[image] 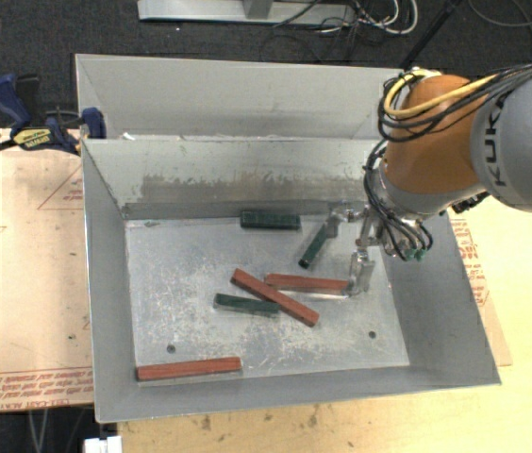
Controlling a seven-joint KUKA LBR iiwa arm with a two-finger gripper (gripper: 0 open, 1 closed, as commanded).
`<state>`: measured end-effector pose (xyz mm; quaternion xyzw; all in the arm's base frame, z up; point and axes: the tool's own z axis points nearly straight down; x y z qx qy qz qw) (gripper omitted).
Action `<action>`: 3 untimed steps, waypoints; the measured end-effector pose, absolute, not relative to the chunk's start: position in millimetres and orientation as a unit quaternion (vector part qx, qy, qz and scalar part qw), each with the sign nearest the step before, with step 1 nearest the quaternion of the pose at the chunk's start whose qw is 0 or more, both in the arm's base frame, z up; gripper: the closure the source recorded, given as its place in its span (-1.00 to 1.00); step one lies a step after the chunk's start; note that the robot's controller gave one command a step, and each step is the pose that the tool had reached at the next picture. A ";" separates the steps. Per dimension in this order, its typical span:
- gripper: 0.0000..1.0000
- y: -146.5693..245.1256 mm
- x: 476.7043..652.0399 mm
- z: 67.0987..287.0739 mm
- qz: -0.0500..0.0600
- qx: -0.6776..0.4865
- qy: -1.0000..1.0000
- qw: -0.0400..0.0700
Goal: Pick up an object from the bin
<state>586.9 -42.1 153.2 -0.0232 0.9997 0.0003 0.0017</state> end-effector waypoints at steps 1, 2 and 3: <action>-1.00 -42.1 593.9 110.7 0.000 0.011 1.000 0.004; -1.00 -26.8 595.3 68.4 -0.001 0.036 0.999 0.005; 1.00 11.1 545.5 72.2 0.001 -0.035 0.999 0.002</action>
Offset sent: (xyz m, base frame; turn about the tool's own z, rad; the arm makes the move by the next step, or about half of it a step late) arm 0.0032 0.0604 -0.0749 0.0232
